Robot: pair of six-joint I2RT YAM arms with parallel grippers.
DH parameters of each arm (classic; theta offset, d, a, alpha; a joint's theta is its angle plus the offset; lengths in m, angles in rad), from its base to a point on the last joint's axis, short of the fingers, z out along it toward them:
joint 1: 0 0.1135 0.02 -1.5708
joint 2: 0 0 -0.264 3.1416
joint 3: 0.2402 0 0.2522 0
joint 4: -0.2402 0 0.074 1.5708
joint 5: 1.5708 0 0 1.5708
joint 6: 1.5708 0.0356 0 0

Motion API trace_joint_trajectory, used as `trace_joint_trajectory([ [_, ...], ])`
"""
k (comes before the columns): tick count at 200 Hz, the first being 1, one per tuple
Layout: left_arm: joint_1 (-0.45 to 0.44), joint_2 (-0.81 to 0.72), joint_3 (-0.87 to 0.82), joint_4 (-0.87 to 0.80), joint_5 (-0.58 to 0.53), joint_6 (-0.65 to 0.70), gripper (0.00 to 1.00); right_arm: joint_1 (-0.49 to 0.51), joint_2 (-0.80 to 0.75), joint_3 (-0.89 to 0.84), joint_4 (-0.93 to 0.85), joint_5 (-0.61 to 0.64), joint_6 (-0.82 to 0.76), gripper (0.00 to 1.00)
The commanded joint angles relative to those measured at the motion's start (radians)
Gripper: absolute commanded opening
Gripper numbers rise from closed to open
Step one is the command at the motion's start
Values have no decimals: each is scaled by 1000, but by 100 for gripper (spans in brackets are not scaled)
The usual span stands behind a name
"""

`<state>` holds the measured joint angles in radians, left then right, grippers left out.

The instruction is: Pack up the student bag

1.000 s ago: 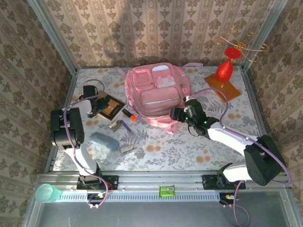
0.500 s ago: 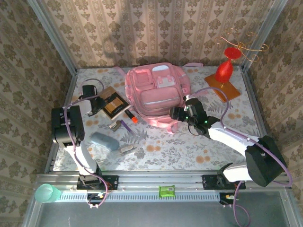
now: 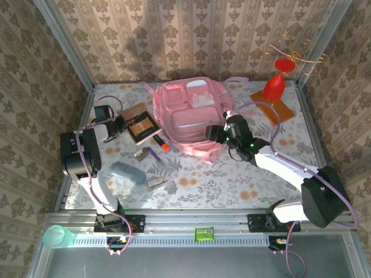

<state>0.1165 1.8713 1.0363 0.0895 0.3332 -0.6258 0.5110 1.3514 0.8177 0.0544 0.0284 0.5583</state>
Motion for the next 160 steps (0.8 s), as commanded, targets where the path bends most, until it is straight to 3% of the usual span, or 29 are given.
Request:
trace_joint_trajectory([
  [1, 26, -72, -35, 135, 189, -74, 0, 13, 23, 58, -27, -43, -29, 72],
  [27, 63, -123, -77, 255, 298, -148, 0, 60, 108, 143, -1, -136, -58, 72],
  [54, 92, -191, -117, 313, 361, -187, 0, 107, 201, 240, -37, -133, -64, 72],
  [111, 100, -344, -173, 380, 409, -219, 0, 116, 295, 333, -34, -189, -37, 72],
  [160, 60, -397, -138, 422, 428, -262, 0, 110, 401, 492, -95, -351, -20, 75],
])
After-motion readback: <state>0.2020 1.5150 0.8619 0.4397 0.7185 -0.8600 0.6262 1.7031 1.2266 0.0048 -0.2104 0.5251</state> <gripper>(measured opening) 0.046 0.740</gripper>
